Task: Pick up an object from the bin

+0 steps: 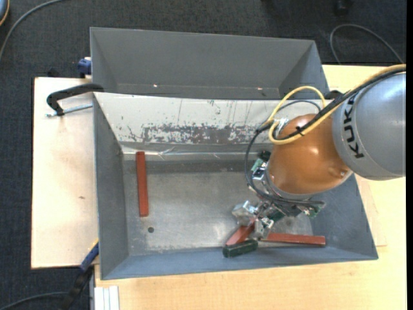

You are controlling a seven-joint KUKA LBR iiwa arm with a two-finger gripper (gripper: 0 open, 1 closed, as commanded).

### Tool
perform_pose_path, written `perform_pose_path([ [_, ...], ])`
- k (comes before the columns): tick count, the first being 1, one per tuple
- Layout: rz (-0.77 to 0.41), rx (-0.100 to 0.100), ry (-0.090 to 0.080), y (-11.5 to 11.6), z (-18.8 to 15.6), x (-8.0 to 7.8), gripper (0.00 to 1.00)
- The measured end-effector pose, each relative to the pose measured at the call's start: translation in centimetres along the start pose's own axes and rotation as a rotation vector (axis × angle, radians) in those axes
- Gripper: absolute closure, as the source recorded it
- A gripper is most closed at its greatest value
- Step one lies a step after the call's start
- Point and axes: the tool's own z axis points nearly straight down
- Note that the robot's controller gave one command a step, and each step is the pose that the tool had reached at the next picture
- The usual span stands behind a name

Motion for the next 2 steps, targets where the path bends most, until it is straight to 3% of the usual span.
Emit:
perform_pose_path([
  [2,0.001,0.0,0.0,0.0,-3.6,-0.4,1.0],
])
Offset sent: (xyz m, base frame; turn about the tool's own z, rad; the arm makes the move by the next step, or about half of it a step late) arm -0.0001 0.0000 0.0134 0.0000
